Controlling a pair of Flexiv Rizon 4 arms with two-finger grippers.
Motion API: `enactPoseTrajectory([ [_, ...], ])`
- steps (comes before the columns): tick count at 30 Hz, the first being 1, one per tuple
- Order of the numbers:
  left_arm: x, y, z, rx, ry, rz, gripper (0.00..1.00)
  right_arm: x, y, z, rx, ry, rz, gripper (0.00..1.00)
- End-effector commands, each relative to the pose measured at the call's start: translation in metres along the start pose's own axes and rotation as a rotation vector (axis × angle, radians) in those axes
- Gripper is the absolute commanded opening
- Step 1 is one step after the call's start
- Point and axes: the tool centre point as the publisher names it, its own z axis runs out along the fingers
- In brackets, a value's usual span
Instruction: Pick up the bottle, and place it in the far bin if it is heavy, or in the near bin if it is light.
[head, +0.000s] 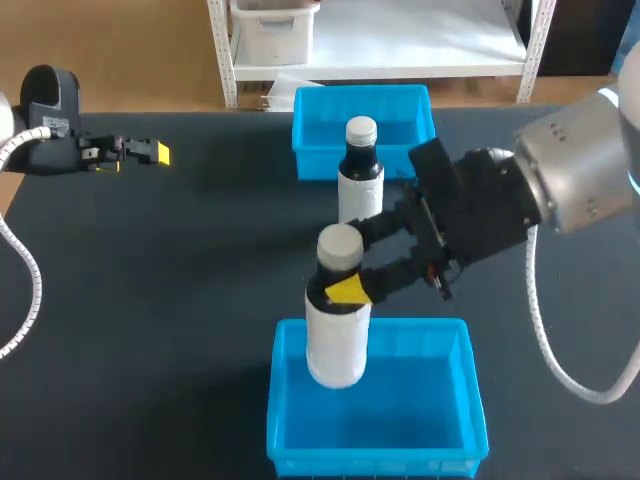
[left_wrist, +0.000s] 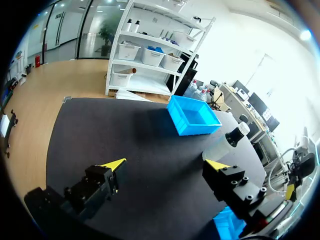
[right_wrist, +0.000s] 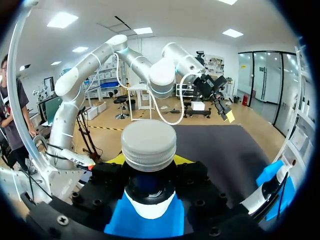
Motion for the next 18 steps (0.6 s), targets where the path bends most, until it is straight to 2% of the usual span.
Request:
enactPoseTrajectory([
  [1, 0.0, 0.0, 0.0, 0.0, 0.0, 0.0, 1.0, 0.004, 0.007, 0.009, -0.006, -0.001, 0.005, 0.0],
  [8, 0.0, 0.0, 0.0, 0.0, 0.0, 0.0, 1.0, 0.018, 0.011, 0.024, -0.043, 0.016, 0.0, 0.0],
  [18, 0.0, 0.0, 0.0, 0.0, 0.0, 0.0, 1.0, 0.038, -0.004, 0.03, -0.08, 0.012, -0.039, 0.0],
])
